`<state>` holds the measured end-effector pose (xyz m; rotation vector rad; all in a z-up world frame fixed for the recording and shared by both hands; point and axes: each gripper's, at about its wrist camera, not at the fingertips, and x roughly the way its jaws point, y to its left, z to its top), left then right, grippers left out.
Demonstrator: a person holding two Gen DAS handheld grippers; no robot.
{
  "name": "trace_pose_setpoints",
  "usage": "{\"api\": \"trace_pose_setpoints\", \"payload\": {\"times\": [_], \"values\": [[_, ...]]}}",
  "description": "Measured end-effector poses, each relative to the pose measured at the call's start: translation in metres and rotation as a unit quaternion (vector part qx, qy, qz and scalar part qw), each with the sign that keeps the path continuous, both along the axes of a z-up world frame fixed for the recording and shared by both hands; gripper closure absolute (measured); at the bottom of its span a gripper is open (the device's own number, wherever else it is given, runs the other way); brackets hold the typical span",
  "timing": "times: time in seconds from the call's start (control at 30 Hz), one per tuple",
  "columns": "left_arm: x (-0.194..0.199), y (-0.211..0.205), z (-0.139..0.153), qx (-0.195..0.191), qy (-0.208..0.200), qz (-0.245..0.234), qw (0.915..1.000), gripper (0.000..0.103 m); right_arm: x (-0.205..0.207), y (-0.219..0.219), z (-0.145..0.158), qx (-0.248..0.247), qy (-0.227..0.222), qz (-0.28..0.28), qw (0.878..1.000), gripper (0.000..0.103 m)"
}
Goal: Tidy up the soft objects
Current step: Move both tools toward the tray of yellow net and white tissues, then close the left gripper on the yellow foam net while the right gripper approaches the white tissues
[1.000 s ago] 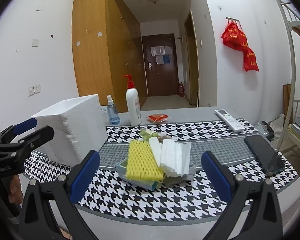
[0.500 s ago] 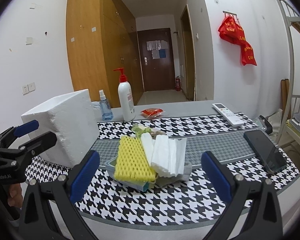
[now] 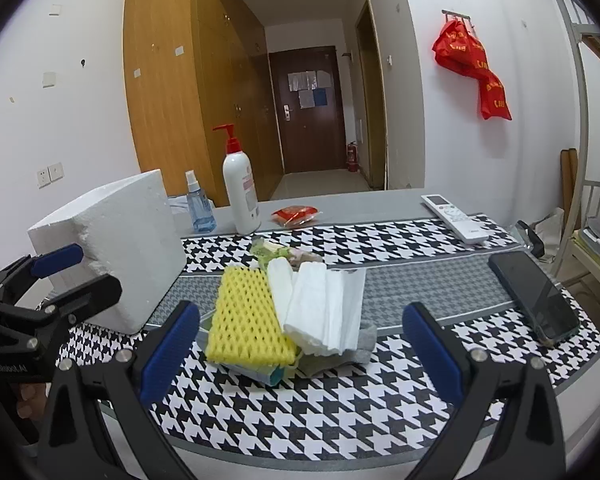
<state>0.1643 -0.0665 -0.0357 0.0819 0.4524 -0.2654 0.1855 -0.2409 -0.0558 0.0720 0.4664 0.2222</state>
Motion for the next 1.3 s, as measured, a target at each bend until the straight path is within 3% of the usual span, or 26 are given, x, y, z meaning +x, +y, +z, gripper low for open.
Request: {"api": "trace_pose_setpoints", "payload": {"times": [0.67, 1.3], "values": [[0.024, -0.022, -0.017, 0.009, 0.048, -0.014, 0.9987, 0.001, 0.018, -0.011, -0.014, -0.003, 0.027, -0.004, 1.000, 0.000], [0.053, -0.036, -0.036, -0.013, 0.100, -0.041, 0.9941, 0.001, 0.035, -0.022, -0.028, -0.015, 0.054, -0.011, 0.998, 0.000]]}}
